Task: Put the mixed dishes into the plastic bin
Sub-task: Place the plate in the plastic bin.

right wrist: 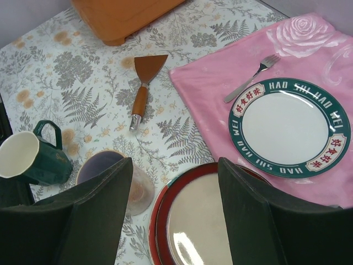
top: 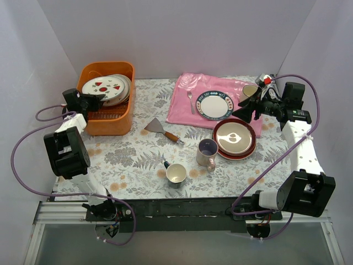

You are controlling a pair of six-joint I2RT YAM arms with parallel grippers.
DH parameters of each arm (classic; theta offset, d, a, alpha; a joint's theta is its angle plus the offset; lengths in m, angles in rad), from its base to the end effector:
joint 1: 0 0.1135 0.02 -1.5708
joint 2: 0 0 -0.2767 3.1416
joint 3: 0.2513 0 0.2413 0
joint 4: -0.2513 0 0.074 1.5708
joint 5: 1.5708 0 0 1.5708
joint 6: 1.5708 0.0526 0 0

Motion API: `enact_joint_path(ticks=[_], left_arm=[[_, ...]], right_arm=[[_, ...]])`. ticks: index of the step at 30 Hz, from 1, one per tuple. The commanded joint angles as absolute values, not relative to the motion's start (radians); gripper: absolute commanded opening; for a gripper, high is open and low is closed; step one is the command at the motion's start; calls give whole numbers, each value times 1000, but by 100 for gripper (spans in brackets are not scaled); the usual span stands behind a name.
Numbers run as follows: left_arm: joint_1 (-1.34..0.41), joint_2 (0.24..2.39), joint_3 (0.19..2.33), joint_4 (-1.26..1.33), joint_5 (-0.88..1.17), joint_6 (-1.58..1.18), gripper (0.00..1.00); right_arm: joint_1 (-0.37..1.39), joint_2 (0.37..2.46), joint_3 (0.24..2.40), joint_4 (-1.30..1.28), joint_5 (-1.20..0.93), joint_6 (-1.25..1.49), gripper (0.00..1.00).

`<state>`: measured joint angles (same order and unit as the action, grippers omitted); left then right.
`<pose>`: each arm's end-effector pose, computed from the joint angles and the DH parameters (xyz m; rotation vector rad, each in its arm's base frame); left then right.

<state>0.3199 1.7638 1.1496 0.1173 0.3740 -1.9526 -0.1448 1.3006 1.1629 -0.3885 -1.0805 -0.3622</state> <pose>0.3922 0.1097 0.2408 -1.9991 1.2166 -1.3101 0.2752 0.0068 0.3579 -0.8028 1.7003 0.7754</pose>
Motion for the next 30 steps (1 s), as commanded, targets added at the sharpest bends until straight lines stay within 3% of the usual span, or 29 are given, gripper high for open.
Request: enact_joint_path(ticks=[1, 7, 14, 30], left_arm=[[325, 1755, 1239, 216, 384, -1942, 0], [324, 1793, 1255, 207, 399, -1942, 1], [311, 1845, 1305, 163, 416, -1927, 8], [290, 1911, 1416, 20, 407, -1876, 43]], right_arm=[[-155, 1272, 1157, -353, -1108, -347, 71], [-160, 1272, 1152, -345, -1109, -339, 71], [-161, 1273, 1149, -339, -1109, -336, 71], [-172, 1269, 1143, -328, -1112, -330, 71]])
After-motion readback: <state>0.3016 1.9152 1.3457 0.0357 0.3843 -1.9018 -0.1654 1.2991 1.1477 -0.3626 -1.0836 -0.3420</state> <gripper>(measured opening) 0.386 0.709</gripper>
